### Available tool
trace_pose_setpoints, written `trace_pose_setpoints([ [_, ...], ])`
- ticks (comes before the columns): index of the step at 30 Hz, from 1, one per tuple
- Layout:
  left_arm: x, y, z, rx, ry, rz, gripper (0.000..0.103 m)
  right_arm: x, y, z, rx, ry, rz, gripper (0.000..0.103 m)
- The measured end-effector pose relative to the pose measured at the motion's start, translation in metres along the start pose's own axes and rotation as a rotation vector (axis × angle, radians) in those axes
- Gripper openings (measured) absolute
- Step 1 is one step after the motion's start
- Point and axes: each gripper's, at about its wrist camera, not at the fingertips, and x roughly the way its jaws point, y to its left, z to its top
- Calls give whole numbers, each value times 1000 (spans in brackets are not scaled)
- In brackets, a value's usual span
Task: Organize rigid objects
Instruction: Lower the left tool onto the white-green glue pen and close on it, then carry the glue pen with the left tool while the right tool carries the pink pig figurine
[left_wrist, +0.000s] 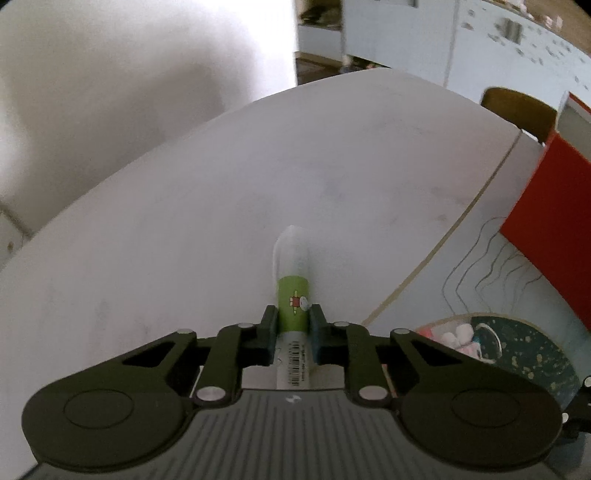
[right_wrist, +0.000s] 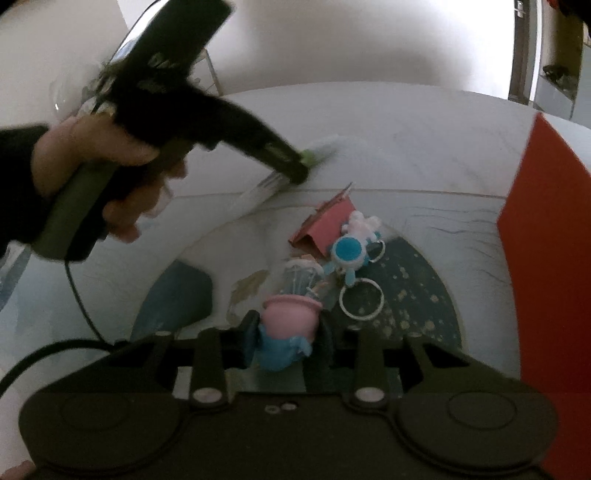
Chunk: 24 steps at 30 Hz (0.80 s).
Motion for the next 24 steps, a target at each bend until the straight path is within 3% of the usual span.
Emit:
trace_pose_setpoints([
  [5, -13, 5, -20, -131, 10, 4, 17, -14, -1, -4, 13, -20, 0, 33],
  [11, -44, -1, -40, -218, -22, 18, 17, -38, 5, -7, 20, -55, -1, 33],
  [24, -124, -32, -73, -319, -87, -22, 17, -107, 10, -17, 35, -157, -36, 33],
])
